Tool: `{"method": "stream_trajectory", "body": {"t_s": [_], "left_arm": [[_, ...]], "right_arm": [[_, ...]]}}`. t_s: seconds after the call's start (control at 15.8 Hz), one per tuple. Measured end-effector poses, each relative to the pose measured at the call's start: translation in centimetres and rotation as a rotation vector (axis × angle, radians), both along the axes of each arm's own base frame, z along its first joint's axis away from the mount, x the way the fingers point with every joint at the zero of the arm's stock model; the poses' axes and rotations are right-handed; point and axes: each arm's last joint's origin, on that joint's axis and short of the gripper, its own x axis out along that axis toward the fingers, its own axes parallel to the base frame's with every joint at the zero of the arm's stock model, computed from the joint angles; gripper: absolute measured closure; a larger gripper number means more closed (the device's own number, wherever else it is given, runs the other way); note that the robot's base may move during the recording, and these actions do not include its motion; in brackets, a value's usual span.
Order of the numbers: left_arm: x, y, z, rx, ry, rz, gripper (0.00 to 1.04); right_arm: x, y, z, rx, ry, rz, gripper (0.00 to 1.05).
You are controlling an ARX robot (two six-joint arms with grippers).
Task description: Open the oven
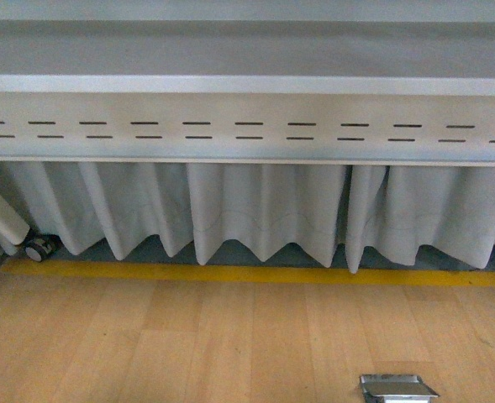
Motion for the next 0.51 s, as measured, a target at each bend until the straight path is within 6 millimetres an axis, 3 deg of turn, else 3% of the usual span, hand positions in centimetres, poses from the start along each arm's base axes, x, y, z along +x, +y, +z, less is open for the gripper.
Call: {"method": "stream_trajectory", "body": {"t_s": [0.51], "left_arm": [[0.00, 0.00, 0.00, 0.000, 0.000, 0.000, 0.07]], "right_arm": [[0.00, 0.00, 0.00, 0.000, 0.000, 0.000, 0.06]]}}
